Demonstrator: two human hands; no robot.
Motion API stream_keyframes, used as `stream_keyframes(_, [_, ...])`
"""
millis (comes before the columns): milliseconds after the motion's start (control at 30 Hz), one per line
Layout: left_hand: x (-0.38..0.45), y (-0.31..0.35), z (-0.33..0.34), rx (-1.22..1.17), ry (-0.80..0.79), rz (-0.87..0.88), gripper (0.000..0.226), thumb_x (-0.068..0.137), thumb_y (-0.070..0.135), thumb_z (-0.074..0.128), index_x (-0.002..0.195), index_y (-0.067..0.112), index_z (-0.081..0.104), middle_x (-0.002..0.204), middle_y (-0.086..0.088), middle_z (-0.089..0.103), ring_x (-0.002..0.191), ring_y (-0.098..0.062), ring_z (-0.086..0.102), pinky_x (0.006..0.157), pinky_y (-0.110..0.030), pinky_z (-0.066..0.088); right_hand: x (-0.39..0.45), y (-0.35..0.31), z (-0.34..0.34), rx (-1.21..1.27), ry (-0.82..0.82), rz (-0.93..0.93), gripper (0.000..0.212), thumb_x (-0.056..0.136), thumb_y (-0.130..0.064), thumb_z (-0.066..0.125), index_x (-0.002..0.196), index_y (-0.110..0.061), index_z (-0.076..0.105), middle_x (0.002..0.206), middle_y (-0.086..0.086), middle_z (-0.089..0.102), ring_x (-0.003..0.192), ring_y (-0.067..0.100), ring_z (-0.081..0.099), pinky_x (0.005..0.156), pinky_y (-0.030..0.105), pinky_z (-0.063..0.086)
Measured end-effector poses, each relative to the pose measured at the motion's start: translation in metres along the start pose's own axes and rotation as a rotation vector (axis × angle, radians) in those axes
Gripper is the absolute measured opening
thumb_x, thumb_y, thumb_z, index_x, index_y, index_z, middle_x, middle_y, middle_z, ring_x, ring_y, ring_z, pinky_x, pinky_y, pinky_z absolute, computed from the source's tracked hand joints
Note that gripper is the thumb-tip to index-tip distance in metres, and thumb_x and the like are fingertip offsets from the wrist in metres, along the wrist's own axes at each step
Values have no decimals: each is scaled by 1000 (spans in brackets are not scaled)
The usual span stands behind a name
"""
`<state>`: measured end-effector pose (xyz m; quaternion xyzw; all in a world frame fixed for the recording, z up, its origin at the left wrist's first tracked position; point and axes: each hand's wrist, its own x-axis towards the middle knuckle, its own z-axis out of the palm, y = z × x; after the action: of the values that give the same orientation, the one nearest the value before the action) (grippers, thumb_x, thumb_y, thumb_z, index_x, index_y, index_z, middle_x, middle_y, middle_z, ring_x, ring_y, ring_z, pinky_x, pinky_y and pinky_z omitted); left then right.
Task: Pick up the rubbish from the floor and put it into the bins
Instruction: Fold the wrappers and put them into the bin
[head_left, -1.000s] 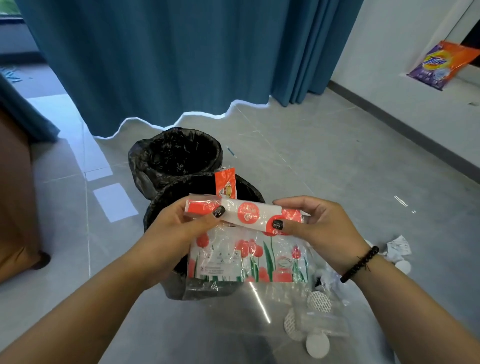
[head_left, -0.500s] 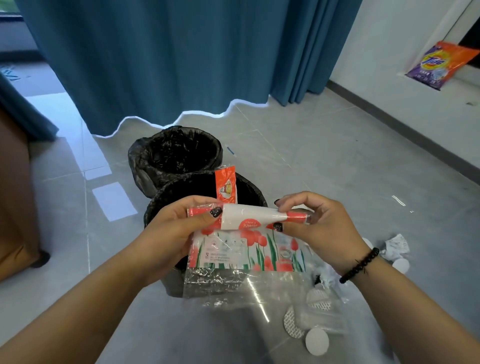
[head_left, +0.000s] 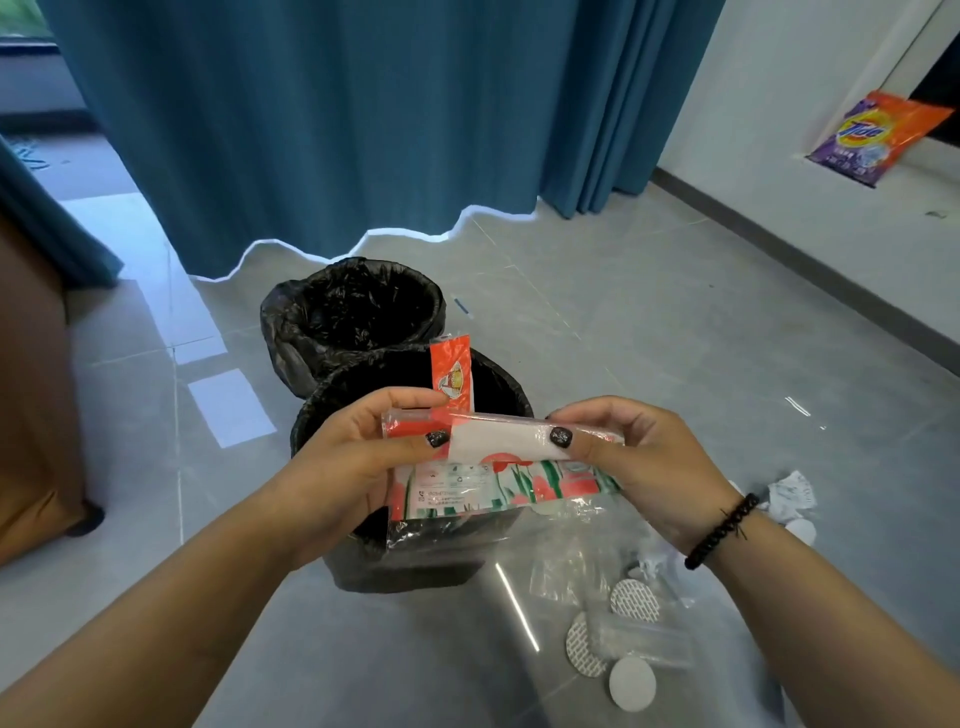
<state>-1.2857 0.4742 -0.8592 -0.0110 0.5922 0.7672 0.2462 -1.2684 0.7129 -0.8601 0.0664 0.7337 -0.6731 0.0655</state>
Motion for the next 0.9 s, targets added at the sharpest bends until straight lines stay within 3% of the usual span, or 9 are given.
stream_keyframes(167, [3,-2,7,15,-33,-134,43,76,27,60,117,13,59,108,-17,71,99,-32,69,82,-48,57,-4,-1,-5,61,10,-29,21,71,13,70,80,-5,72,106,7,69,95,21,67,65,25,58])
stream_keyframes(300, [4,-1,13,71,-48,-136,38,81,23,60,117,13,60,108,-16,71,99,-32,69,79,-43,59,-7,1,-9,85,28,-24,27,68,17,71,78,-8,73,116,7,63,101,24,65,64,24,57])
stream_keyframes(367, [4,1,13,93,-14,-86,29,82,15,62,112,16,63,104,-12,73,95,-29,71,75,-39,61,-6,0,-10,103,37,-8,32,67,13,73,88,-11,71,117,8,63,97,26,68,67,28,59])
stream_keyframes(433, [3,2,12,129,-1,-46,29,84,5,63,110,19,64,103,-7,74,93,-24,72,74,-37,60,-6,-1,-10,176,37,21,41,64,-3,75,103,-14,66,116,8,63,91,25,69,71,35,59])
stream_keyframes(533, [2,1,11,180,3,-18,39,80,-3,67,112,18,64,106,-4,72,95,-19,71,70,-32,60,-6,-2,-11,300,32,127,52,65,-17,69,116,-13,59,108,9,65,82,22,69,62,35,59])
stream_keyframes(700, [6,-3,10,150,38,-48,46,77,-8,69,114,19,63,113,-6,69,96,-19,71,67,-30,59,-7,0,-14,172,-21,121,26,76,5,68,99,-7,64,89,10,70,66,21,70,55,30,58])
stream_keyframes(833, [5,-3,10,78,-64,-130,45,73,17,68,117,19,59,105,-9,73,95,-30,71,78,-39,59,-5,-1,-15,160,-45,43,26,68,8,72,89,-4,65,96,14,67,77,20,68,65,33,59])
stream_keyframes(900, [4,-3,9,55,-70,-151,41,74,28,62,114,19,59,101,-9,74,91,-30,72,73,-37,60,-5,-1,-13,142,-69,17,29,59,0,75,86,-4,66,102,18,66,82,22,66,73,37,59])
